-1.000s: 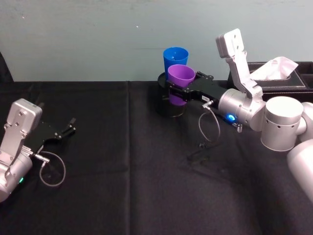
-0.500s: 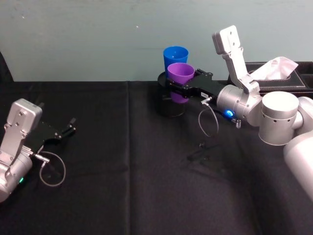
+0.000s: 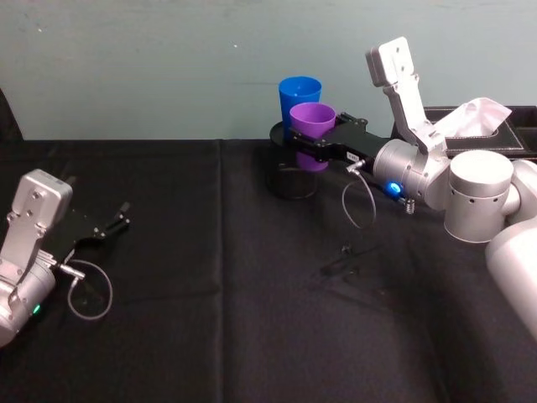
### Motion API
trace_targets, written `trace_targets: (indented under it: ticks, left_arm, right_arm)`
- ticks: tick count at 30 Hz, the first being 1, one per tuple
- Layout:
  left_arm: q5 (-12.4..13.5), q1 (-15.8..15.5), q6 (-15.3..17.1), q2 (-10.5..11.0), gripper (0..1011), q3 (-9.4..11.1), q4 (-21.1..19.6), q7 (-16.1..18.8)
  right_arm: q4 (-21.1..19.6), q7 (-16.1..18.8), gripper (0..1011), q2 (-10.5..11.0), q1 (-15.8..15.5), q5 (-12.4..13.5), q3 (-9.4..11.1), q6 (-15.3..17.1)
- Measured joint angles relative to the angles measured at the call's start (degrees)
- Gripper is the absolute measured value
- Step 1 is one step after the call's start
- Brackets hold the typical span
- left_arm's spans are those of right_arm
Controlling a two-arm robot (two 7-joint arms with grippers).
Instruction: Pick up one cup with a gripper and tap it against the other cup.
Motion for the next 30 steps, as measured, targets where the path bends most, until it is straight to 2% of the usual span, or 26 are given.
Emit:
trace_targets:
  ticks: [30]
  left_arm:
    - [0.0,0.0,0.0,0.0,1000,0.0,0.0,0.0]
  right_arm:
    - [0.0,0.0,736,0.1,-0.1,0.1,0.0,0.0]
